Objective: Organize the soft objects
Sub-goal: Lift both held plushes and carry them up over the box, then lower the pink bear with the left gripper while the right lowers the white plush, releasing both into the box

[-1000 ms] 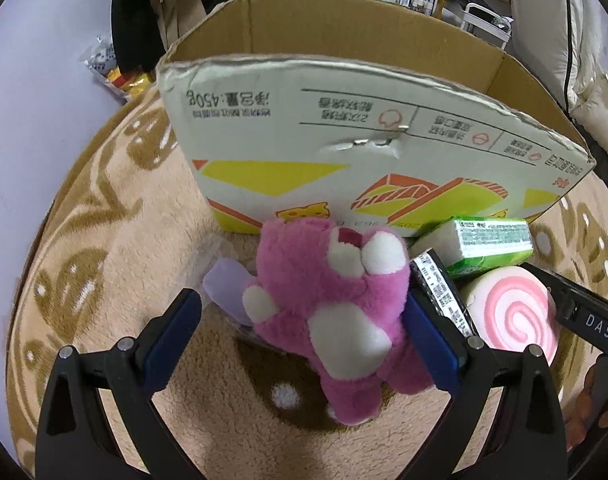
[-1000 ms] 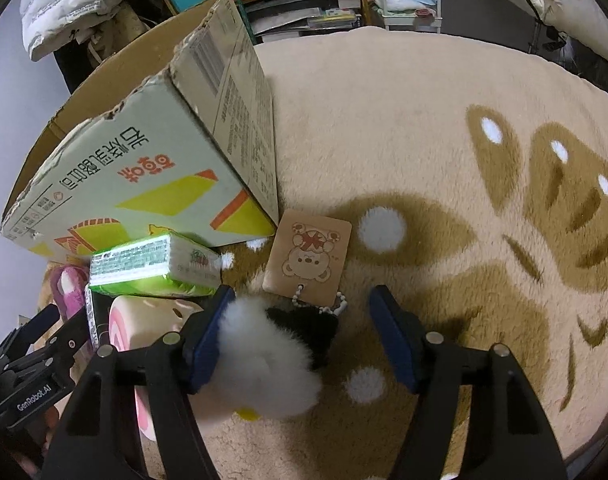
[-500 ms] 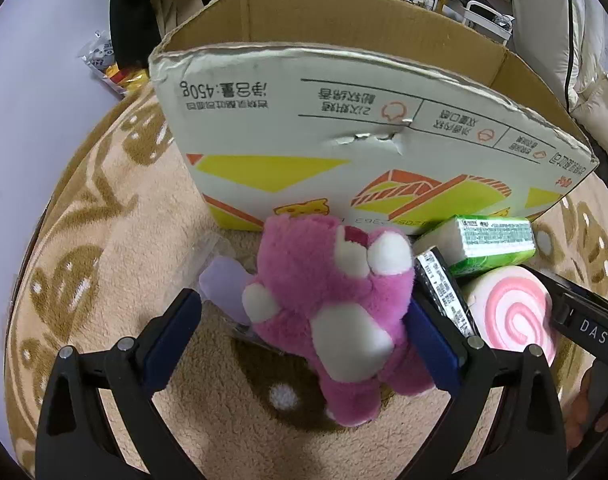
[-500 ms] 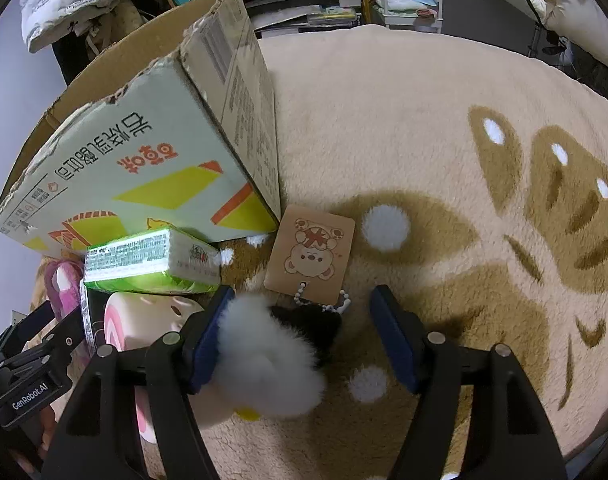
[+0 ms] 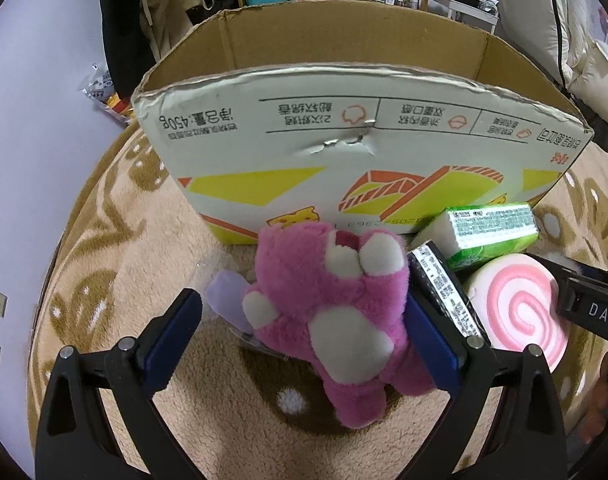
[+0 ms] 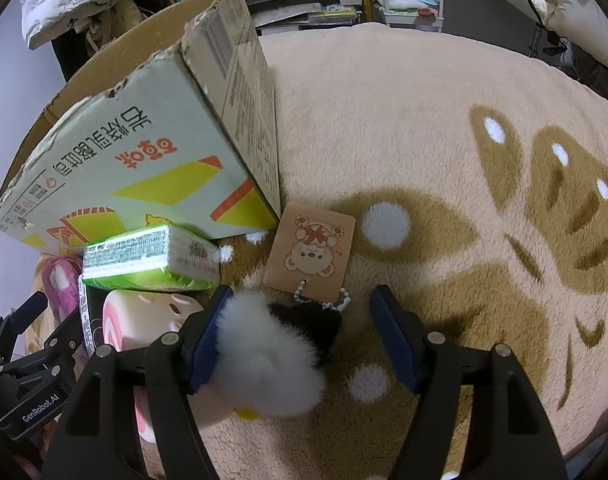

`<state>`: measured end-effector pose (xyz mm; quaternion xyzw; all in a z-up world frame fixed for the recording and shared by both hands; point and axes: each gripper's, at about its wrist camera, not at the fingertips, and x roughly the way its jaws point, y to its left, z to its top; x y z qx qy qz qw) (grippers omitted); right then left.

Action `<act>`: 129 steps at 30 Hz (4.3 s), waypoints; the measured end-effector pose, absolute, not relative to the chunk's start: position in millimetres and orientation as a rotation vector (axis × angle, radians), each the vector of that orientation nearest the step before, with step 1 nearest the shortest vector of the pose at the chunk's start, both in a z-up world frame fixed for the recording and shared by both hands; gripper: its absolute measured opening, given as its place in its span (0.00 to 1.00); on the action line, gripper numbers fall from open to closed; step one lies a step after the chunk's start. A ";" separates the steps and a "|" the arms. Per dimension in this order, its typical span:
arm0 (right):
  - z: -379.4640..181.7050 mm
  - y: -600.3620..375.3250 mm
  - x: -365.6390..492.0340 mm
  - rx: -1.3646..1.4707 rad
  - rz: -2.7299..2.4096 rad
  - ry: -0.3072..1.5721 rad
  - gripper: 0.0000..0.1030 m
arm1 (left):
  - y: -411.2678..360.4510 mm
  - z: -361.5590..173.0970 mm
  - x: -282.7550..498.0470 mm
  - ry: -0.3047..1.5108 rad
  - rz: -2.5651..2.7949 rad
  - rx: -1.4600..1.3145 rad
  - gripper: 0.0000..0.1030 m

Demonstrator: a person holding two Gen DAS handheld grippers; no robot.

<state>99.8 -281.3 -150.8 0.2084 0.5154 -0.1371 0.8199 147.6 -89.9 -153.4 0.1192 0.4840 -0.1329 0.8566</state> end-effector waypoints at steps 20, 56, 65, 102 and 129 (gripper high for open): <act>-156.3 -259.0 73.5 0.460 -0.259 1.131 0.53 | -90.0 -152.5 143.6 1.075 -0.346 0.198 0.68; -90.9 -235.9 63.7 0.330 -0.135 0.869 0.37 | -82.6 -117.1 120.1 0.943 -0.348 0.153 0.62; -56.8 -227.2 53.2 0.312 -0.046 0.707 0.37 | -75.8 -80.3 99.3 0.751 -0.308 0.163 0.62; -8.7 -227.2 101.7 0.141 0.014 0.442 0.38 | -81.1 -11.8 130.8 0.400 -0.257 0.200 0.62; -47.8 -233.7 130.0 0.146 -0.007 0.548 0.45 | -77.6 -42.8 169.1 0.549 -0.298 0.165 0.70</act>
